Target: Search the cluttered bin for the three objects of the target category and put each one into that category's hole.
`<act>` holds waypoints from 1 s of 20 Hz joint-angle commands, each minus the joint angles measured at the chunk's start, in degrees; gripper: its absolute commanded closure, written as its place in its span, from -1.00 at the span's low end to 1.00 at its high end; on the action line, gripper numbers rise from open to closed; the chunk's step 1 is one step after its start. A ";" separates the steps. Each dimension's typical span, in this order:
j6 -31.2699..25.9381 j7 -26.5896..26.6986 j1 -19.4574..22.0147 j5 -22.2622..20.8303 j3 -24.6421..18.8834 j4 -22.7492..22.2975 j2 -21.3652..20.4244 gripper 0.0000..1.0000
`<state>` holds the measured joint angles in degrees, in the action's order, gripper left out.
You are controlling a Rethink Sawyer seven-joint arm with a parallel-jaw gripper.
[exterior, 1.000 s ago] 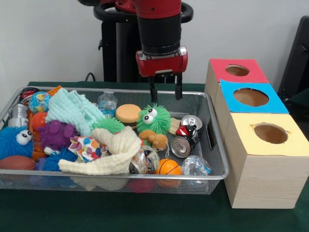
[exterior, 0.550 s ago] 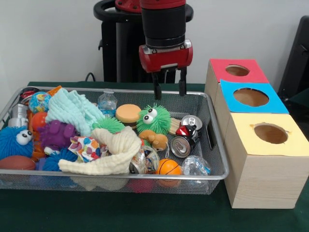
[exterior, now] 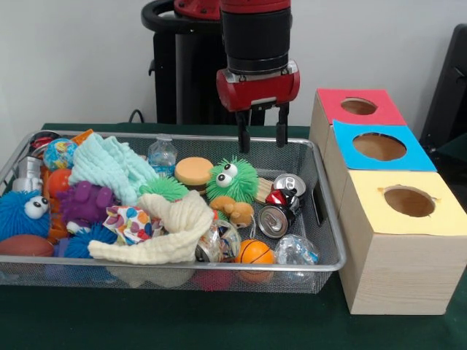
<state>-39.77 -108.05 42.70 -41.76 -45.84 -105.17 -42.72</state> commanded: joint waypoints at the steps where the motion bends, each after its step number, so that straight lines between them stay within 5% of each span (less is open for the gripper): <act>1: -7.64 23.17 2.87 -2.54 -2.81 3.08 0.21 -1.00; 9: -11.50 25.39 3.45 -0.51 -3.09 5.89 -0.23 -1.00; 20: -9.57 23.45 -1.03 -4.39 -1.88 6.20 2.21 -1.00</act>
<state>-45.60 -101.09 43.38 -42.40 -46.77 -101.46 -42.70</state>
